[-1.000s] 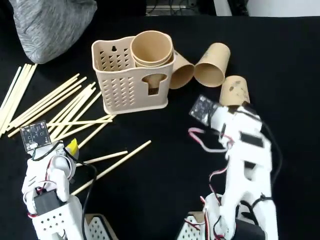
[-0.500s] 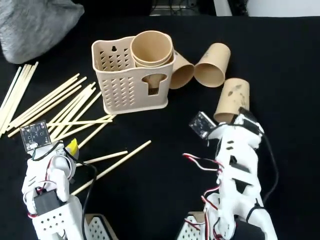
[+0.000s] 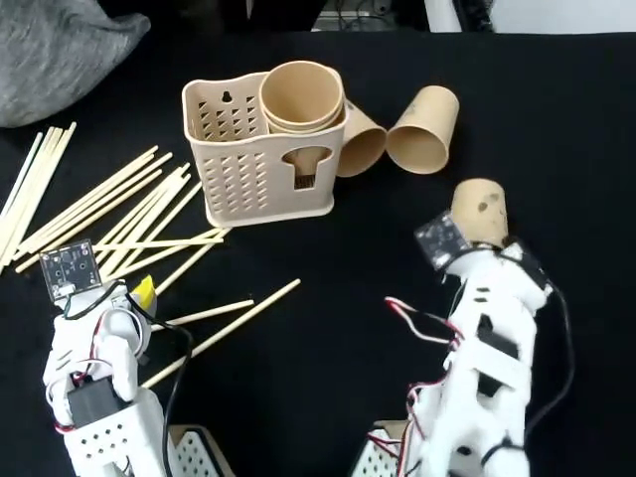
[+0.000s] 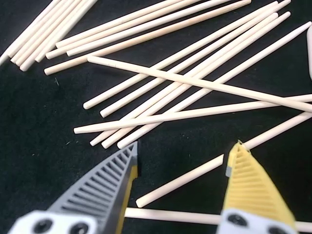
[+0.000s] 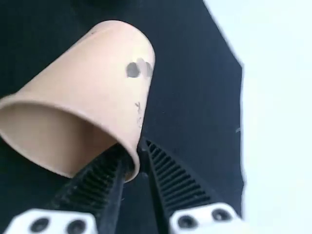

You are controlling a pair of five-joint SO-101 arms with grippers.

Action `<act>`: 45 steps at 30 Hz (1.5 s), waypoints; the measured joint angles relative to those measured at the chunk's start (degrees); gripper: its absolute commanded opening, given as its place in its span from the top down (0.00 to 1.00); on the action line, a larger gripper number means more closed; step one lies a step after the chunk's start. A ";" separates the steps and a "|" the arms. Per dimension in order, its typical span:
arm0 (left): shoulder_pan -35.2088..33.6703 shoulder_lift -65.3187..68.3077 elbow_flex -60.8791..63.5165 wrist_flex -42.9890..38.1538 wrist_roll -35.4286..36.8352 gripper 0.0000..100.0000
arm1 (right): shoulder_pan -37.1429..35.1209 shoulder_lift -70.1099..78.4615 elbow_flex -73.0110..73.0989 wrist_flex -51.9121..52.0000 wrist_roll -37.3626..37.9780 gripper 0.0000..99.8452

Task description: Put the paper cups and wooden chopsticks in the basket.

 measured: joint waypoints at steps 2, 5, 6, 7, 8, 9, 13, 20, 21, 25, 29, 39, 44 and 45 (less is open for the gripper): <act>0.18 0.00 0.00 0.00 0.00 0.71 | -0.26 -6.24 -4.40 11.87 -4.31 0.99; 0.44 0.00 0.00 0.00 0.00 0.71 | -2.81 -15.12 -13.19 31.65 -10.46 0.99; 0.44 0.00 0.00 0.00 0.00 0.71 | -4.13 -17.67 -16.18 37.80 -12.66 0.99; 0.44 0.00 0.00 0.00 0.00 0.71 | -5.45 -19.78 -19.34 43.87 -14.68 0.99; 0.44 0.00 0.00 0.00 0.00 0.71 | -6.68 -21.19 -22.68 49.49 -16.53 0.99; 0.44 0.00 0.00 0.00 0.00 0.71 | -7.82 -21.89 -26.02 54.59 -18.55 0.99; 0.44 0.00 0.00 0.00 0.00 0.71 | -10.99 -21.45 -38.33 65.67 -26.90 0.99; 0.44 0.00 0.00 0.00 0.00 0.71 | -18.73 -9.85 -56.70 67.52 -40.97 0.99; 0.44 0.00 0.00 0.00 0.00 0.71 | -20.31 -7.65 -60.31 67.78 -42.73 0.99; 0.44 0.00 0.00 0.00 0.00 0.71 | -27.96 3.78 -76.48 71.56 -48.00 0.99; 0.44 0.00 0.09 0.00 -1.49 0.71 | -34.99 15.65 -93.01 74.37 -51.78 0.99; 0.44 0.00 0.18 0.00 -2.11 0.71 | -40.79 42.64 -119.30 74.64 -55.12 0.99; 0.62 0.00 0.18 0.00 -2.11 0.71 | -40.88 51.96 -123.69 74.90 -55.12 0.99; 0.62 0.00 0.18 0.00 -2.11 0.71 | -40.88 53.19 -123.96 75.08 -55.12 0.99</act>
